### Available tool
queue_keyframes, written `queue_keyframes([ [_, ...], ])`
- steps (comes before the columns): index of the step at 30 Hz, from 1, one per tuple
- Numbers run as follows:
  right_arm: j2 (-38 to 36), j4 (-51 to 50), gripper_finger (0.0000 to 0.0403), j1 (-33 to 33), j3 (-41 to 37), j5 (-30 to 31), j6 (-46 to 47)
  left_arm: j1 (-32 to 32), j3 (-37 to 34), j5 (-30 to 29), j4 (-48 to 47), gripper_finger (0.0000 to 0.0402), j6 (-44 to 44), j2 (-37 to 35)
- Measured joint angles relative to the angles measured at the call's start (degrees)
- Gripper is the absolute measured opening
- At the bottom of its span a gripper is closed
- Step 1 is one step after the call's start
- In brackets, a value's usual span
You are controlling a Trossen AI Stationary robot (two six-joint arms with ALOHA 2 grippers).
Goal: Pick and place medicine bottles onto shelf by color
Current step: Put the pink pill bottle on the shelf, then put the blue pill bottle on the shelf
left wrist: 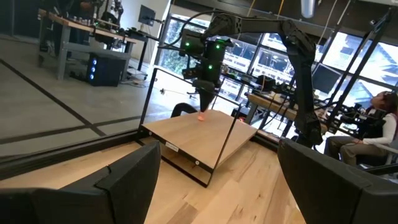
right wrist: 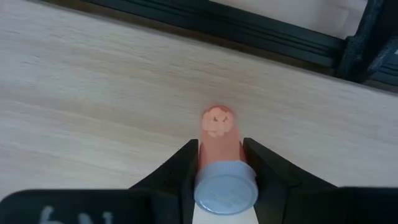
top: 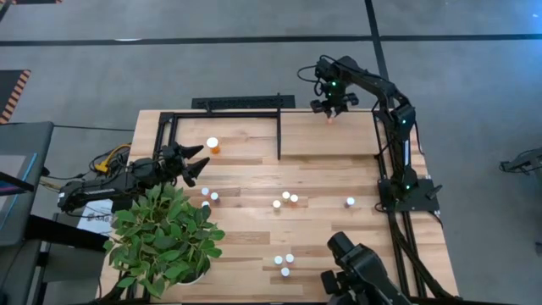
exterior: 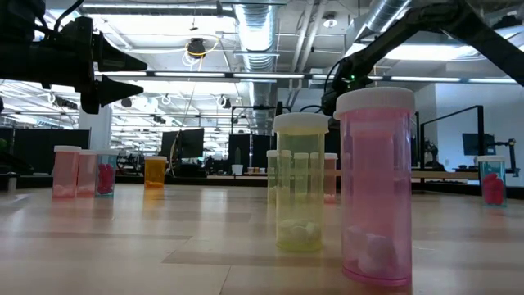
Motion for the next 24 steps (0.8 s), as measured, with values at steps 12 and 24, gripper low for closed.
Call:
queue_keyframes([
  [12, 0.04, -0.69, 0.0202, 0.02, 0.44, 0.01, 1.97, 0.0, -0.01, -0.02, 0.0, 0.0312, 0.0, 0.01],
  [24, 0.04, -10.12, 0.024, 0.11, 7.48, -1.42, 1.99, 0.0, -0.01, -0.02, 0.0, 0.0312, 0.0, 0.02],
])
